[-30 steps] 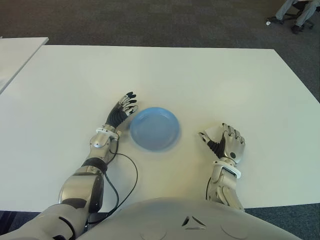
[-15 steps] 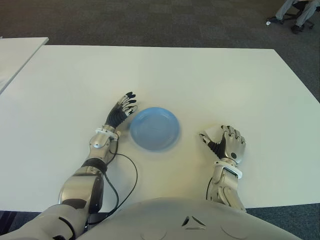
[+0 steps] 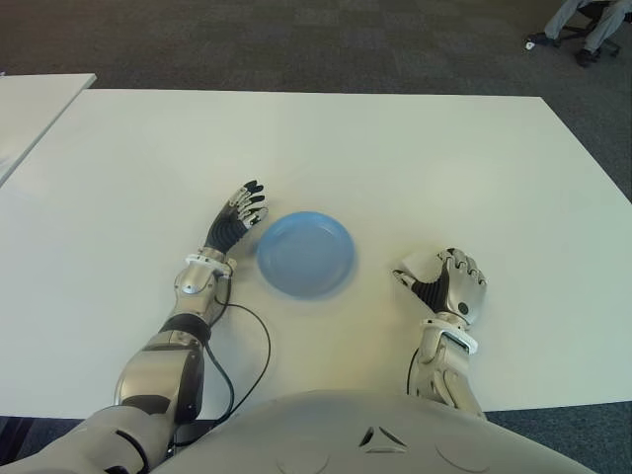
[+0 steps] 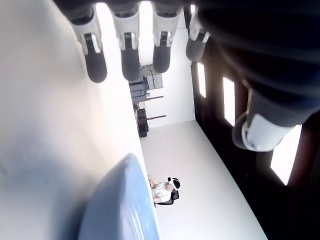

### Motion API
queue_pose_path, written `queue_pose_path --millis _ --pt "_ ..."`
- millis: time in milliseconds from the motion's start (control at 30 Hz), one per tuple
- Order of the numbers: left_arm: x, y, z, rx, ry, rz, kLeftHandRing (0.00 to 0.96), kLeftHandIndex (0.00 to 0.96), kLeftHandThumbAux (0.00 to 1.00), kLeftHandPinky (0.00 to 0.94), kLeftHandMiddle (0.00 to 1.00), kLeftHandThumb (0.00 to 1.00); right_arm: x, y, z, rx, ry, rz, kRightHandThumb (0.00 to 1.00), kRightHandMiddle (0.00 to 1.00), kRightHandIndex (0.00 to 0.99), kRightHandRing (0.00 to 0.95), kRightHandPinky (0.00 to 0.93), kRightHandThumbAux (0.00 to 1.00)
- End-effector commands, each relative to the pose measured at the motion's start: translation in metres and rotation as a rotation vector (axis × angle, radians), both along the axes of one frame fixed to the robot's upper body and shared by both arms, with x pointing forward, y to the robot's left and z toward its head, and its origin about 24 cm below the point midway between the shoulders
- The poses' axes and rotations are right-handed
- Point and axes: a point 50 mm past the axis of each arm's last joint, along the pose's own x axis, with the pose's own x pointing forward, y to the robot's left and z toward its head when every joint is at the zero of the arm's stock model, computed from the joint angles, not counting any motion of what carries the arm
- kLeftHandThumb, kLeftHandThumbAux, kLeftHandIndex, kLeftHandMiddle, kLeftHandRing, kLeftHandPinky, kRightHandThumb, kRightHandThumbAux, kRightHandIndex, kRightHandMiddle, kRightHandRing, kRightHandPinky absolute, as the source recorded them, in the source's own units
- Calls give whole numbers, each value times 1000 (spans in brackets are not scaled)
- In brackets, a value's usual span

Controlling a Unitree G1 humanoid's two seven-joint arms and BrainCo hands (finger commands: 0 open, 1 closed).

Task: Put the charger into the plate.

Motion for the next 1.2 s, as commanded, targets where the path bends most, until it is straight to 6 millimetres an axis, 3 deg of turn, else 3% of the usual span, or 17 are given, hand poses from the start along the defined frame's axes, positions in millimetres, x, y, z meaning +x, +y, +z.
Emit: queue_pose_path --millis 33,867,1067,1200 --pt "-31 -1 -29 -34 138 30 147 38 571 191 123 141 -6 -1 -6 30 28 -14 742 843 441 839 860 707" --pt "-30 -6 -29 -42 133 34 161 33 586 215 129 122 0 -3 8 71 -40 -3 747 863 441 858 858 708" --pt "-30 -6 -29 -43 133 38 162 35 579 215 129 127 10 3 22 76 -91 19 747 864 441 859 861 708" --pt "-30 -5 -30 -45 144 45 167 43 567 221 133 134 22 15 49 92 -184 76 747 866 441 862 867 708"
